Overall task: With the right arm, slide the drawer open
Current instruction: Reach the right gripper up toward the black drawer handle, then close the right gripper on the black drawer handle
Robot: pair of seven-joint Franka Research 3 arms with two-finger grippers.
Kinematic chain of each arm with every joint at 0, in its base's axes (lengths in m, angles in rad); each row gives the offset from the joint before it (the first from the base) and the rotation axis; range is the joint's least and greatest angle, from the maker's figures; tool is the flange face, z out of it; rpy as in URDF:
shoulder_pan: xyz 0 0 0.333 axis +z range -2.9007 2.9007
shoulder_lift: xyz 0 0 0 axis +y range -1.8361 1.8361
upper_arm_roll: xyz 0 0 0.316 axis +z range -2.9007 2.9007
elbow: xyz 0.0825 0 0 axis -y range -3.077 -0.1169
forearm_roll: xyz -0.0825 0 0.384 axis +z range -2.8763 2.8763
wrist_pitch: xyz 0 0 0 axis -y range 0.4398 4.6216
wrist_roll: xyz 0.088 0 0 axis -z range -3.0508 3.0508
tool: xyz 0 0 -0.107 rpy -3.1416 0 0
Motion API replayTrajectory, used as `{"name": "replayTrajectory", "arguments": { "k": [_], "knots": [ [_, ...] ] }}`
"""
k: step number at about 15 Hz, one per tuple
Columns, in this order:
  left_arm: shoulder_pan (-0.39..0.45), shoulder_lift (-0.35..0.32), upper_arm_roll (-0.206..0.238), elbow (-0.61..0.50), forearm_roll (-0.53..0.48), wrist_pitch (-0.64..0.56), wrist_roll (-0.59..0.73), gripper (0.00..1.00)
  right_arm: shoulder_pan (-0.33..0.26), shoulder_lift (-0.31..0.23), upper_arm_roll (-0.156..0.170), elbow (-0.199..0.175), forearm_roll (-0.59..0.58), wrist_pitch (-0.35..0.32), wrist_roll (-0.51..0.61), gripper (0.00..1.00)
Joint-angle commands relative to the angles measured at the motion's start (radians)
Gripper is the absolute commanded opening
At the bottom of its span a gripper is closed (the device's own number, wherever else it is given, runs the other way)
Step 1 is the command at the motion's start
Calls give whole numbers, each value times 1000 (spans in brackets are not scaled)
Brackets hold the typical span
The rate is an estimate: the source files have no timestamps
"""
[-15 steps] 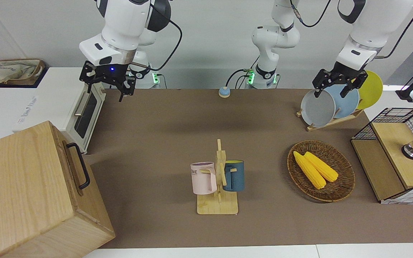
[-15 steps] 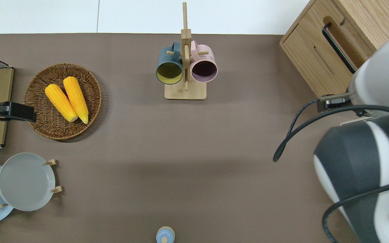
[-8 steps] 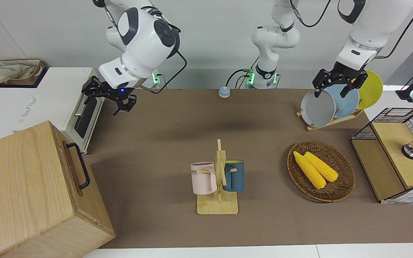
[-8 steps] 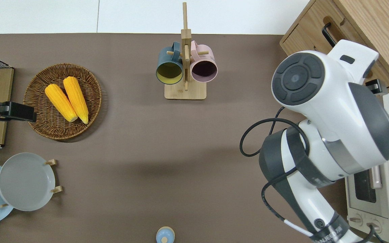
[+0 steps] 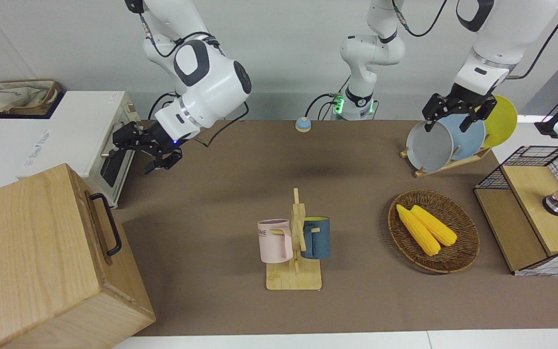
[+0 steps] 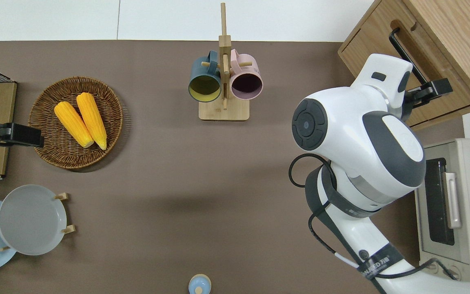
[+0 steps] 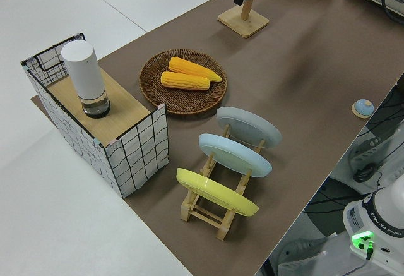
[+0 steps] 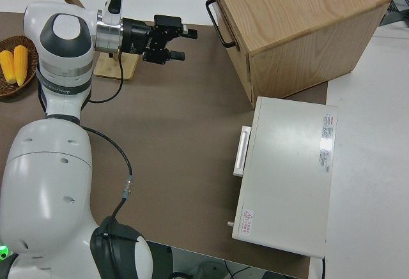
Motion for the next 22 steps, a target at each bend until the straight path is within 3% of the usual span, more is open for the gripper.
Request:
{"name": "replayTrajectory", "arguments": {
  "k": [1,12,22],
  "knots": [
    [-17,13,17,20,12,0,7,995,-10,28,10,-39,-138,66,18,987],
    [-17,13,17,20,12,0,7,998,-32,165,6,-40,-517,130,23,987],
    [-17,13,17,20,12,0,7,998,-44,228,-26,-34,-642,140,172,985]
  ]
}}
